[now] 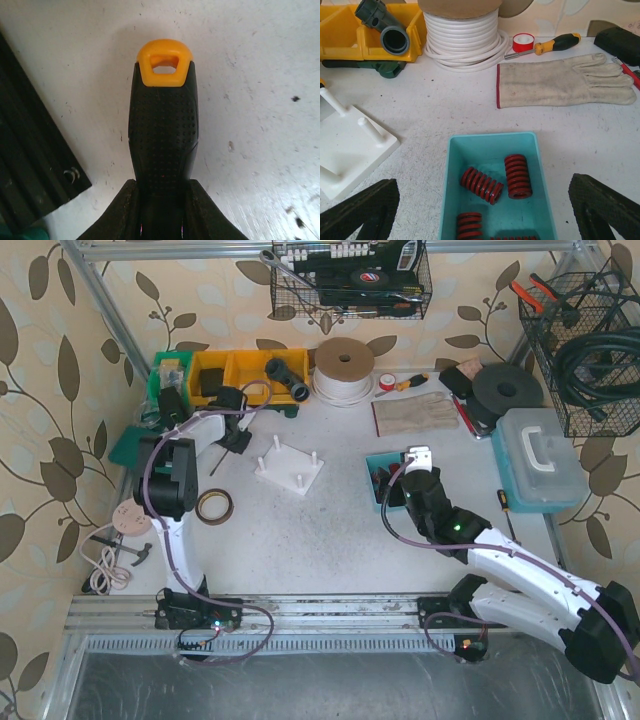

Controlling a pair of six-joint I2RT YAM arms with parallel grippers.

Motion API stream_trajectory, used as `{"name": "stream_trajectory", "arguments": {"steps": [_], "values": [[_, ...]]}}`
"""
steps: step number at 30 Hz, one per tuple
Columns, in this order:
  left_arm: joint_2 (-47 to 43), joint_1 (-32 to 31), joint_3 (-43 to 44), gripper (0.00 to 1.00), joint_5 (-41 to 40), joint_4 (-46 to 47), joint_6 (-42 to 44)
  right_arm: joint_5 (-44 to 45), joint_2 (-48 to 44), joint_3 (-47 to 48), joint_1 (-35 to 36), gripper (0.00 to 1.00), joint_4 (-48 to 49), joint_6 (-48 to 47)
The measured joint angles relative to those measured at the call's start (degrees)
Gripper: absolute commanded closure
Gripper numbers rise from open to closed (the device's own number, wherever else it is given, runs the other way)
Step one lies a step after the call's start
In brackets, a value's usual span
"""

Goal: Install the large spring

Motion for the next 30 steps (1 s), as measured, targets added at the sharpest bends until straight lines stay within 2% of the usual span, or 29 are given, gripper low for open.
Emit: {"name": "stream_trajectory", "arguments": {"steps": [6,9,11,21,25,30], "values": [[3.39,0.74,1.73,0.81,-1.20,1.27,2.73,0.00,-0.07,0.00,0.00,0.08,0.20,-0.17],[3.78,0.74,1.88,0.61,-2.03,2.03,3.78,0.00,-0.07,-0.09,0.00,0.08,0.24,-0.17],[4.04,0.74,2.10,0.53,-3.19,2.45,4.26,0.00,-0.04,-0.09,0.00,0.08,0.26,-0.20],[3.98,1.11,2.47,0.44,-5.14,2.99,3.28,-0.02,0.44,-0.09,0.00,0.08,0.28,-0.42],[1.97,1.11,1.53,0.25,-5.05,2.56,0.22,0.00,1.16,-0.09,-0.02,0.08,0.26,-0.39],[-8.57,1.09,-3.21,0.20,-3.80,2.62,-6.10,0.00,2.36,-0.09,-0.02,0.08,0.20,-0.33]]}}
